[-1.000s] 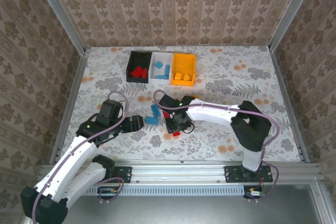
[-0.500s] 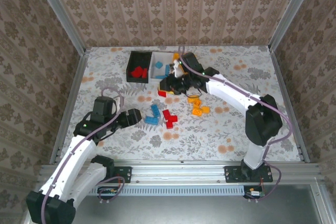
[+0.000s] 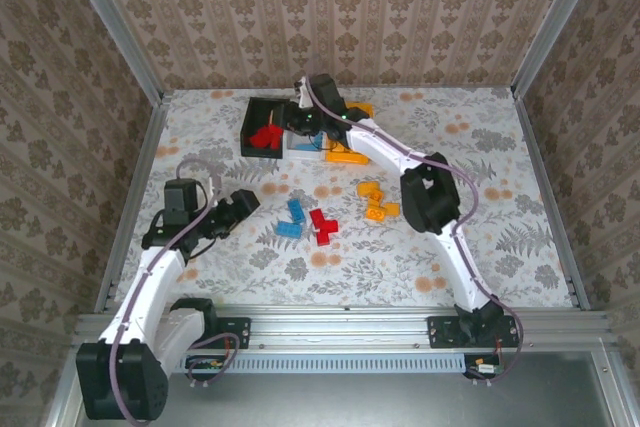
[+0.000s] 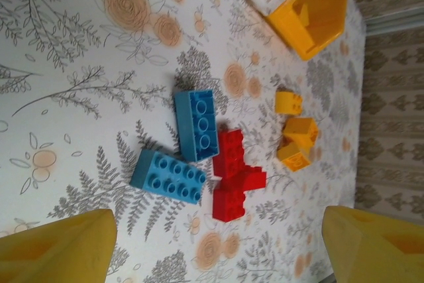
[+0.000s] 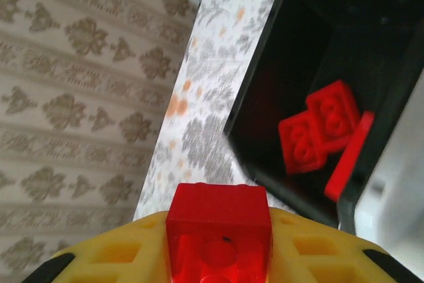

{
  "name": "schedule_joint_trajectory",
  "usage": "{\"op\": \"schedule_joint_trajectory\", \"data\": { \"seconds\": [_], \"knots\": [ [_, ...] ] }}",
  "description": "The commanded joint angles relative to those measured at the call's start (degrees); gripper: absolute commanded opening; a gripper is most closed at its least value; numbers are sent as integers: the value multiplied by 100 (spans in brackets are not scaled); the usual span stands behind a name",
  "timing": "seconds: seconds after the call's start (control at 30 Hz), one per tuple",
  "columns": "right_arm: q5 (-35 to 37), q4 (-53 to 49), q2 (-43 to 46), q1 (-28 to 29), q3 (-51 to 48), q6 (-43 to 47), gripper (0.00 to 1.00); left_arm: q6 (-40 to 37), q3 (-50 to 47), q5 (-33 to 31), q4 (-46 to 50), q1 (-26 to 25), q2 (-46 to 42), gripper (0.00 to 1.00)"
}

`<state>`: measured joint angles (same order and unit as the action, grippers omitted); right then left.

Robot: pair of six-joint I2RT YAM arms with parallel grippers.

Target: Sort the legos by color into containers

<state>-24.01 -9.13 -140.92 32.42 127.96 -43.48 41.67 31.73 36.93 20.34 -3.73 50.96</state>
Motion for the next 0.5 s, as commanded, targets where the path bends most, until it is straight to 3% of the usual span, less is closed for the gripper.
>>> {"op": "schedule_joint_trajectory", "data": {
  "seconds": [0.0,0.17,0.47],
  "knots": [
    [597,-86,-772,44,1256,109,37,123,22,502,-148,176,7,82],
    [1167,-267,-1781,82,2665,116,39,48,27,585,-88,349,109,82],
    [1696,286,-2025,62,2746,10,59,-166,141,673,95,509,230,82]
  ]
}}
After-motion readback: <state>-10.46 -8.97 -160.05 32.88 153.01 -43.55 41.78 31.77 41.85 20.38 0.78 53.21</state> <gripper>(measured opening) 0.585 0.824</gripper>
